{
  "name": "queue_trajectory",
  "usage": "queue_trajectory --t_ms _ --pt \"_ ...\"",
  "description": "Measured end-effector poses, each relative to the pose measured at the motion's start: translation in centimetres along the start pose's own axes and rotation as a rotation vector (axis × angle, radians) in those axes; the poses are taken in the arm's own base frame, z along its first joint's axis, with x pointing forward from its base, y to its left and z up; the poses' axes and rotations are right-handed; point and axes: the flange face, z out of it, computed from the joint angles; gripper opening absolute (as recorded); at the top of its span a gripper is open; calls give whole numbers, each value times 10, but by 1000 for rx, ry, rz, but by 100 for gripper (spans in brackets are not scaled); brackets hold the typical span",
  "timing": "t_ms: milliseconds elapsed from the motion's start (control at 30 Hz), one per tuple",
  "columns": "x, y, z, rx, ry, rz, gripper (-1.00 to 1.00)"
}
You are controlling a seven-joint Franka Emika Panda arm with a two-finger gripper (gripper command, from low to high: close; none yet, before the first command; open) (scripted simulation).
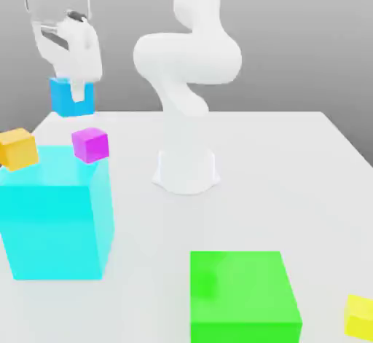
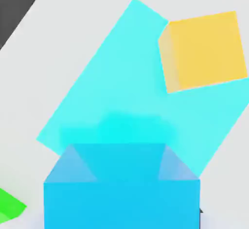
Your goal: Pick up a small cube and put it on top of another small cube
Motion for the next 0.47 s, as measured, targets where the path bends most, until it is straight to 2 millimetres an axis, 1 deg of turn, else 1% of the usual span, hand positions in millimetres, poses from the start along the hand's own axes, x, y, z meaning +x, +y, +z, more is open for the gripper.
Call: queue_trajectory --t_ms 33,100,133,300,333,367,400,467 --pt "0 2 10 1 -3 -7 -100" --pt "-1 3 35 2 -6 -12 -100" --pt "-1 4 48 2 -6 -13 100" --pt "-1 4 48 2 -6 -13 100" --pt "-1 5 55 1 -4 -14 100" --pt "-1 5 51 1 -3 -14 100" --pt "-1 4 42 0 -2 -14 100" --pt "-1 4 17 0 -2 -14 100"
